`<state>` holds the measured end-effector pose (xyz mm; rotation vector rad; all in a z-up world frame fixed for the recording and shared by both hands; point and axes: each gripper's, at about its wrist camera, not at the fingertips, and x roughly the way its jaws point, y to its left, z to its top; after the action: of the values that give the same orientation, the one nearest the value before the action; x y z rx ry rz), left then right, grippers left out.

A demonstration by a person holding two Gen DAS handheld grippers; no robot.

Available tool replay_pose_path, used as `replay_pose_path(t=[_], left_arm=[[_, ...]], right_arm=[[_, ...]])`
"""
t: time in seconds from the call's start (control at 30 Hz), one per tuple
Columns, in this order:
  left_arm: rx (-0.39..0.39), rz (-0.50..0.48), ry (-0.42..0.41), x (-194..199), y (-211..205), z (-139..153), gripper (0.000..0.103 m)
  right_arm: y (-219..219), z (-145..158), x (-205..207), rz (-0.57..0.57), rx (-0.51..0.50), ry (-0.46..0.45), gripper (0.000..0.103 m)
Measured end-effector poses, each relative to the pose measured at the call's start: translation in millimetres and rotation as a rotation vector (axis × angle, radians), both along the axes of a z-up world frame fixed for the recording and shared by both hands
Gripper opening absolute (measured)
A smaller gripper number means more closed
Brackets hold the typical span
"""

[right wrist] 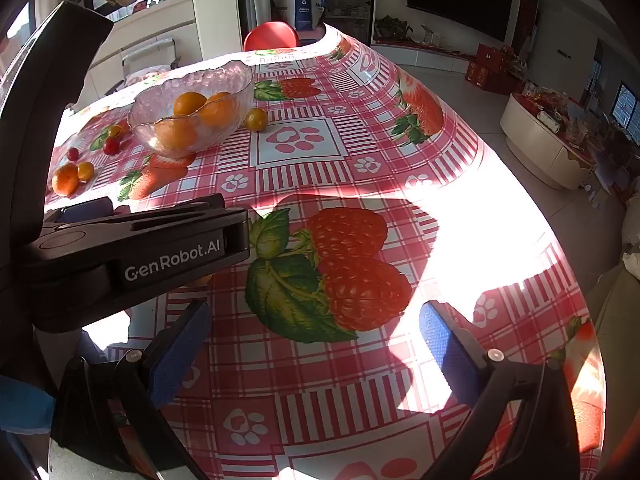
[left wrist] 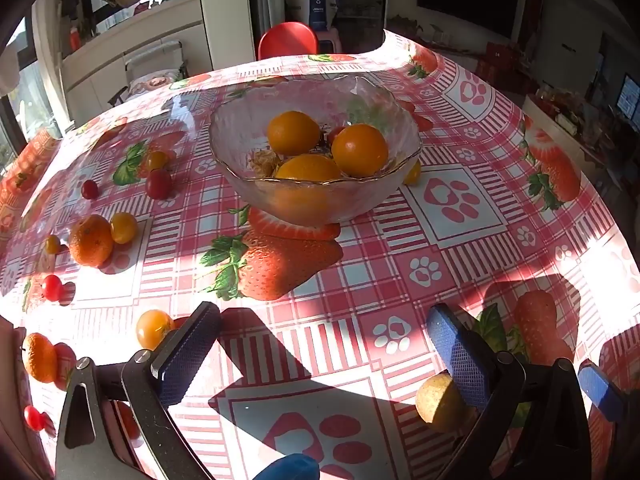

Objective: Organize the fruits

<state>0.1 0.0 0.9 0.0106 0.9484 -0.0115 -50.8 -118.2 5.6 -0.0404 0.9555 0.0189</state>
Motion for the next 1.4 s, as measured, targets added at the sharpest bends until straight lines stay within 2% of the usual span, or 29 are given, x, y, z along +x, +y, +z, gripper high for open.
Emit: replay_pose_path(t=[0.07,0.17,0.27,0.33,0.5,0.77,0.87,1.0,1.1,1.27,1.4], left_arm=[[0.001,-0.009,0.065,1,1,3,0.103],[-0.040,-0.026,0.136,3,18,15,0.103],[-0.034,-0.027,0.105,-17,28,37,0.103],[-0.048,-0.033,0.129,-30,39,51,0.103],[-0.077,-0.021,0.187,-53,84,82,0.103],[-0.109,-0.070,0.318,-103,142,102,0.103],[-0.116,-0.106,0.331,-120,152,114,0.103],[-0.142,-0.165,0.312,-137,162,134,0.103],[-0.094,-0.200,0.300,-147,161,148,0.103],[-0.082,-0.145,0.339,-158,163,158,0.103],[-0.033,-0.114,0.353,-163,163,163,0.103]], right_arm=[[0,0,2,0.013,0.000,0.028,0.103],[-1,2,9,0.011,0.000,0.143,0.103],[-1,2,7,-0.009,0.008,0.254,0.103],[-2,4,-1,-0.027,0.043,0.299,0.103],[16,28,-18,-0.064,0.064,0.332,0.103],[67,69,-43,0.058,0.117,0.393,0.103],[85,75,-49,0.118,0.147,0.462,0.103],[98,93,-58,0.130,0.107,0.457,0.103],[103,107,-61,0.145,0.091,0.455,0.103],[114,126,-65,0.141,0.070,0.450,0.103],[119,137,-66,0.134,0.069,0.440,0.103]])
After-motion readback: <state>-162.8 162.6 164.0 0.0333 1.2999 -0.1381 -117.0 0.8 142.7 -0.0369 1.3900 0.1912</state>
